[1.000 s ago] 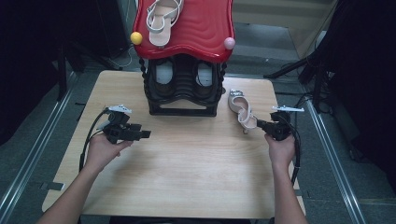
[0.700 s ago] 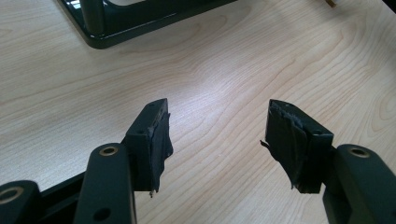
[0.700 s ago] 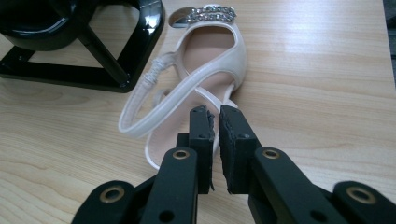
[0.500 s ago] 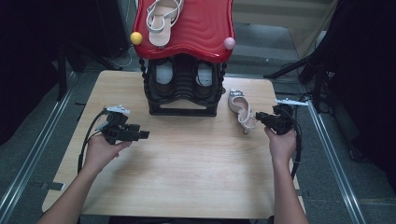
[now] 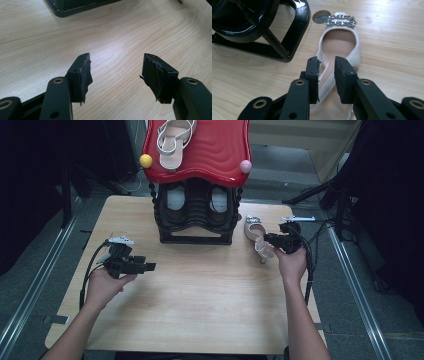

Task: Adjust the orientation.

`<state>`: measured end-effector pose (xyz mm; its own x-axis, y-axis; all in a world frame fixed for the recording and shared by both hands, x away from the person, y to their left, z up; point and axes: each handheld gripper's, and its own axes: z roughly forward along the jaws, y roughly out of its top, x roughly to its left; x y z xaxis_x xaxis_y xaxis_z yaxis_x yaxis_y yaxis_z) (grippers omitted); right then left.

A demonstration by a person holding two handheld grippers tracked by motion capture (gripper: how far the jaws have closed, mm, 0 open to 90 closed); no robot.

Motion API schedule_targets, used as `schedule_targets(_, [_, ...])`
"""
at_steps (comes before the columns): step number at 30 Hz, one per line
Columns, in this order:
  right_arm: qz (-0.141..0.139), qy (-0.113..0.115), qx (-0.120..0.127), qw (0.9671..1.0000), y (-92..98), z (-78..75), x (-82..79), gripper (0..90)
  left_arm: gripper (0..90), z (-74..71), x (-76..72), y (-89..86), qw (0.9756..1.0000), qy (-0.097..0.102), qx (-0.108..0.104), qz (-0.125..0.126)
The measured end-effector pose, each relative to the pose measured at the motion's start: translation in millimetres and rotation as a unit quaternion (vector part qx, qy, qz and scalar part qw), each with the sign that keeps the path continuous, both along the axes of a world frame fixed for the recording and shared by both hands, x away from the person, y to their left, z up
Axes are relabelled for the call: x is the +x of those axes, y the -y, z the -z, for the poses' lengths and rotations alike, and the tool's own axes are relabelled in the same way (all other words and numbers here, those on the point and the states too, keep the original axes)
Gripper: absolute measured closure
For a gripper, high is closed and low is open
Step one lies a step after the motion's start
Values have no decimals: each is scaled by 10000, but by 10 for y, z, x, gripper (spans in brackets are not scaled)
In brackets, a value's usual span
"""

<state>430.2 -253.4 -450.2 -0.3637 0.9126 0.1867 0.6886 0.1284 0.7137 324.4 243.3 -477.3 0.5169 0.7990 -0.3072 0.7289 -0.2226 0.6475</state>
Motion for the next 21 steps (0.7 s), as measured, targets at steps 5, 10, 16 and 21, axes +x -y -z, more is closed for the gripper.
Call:
schedule_targets(5, [-12, -131, 82, 9999, -74, 19, 110, 747, 404, 5, -15, 3, 10000, -16, 19, 15])
schedule_targets(10, [-68, -133, 82, 9999, -169, -12, 170, 745, 404, 9, -21, 10, 10000, -13, 30, 28])
schedule_targets(16, [-68, -177, -30, 9998, -238, -24, 255, 743, 404, 10, -21, 12, 10000, -30, 36, 56])
schedule_targets(21, [-67, -210, -124, 9997, -307, 36, 362, 743, 404, 9, -22, 10, 10000, 4, 21, 39])
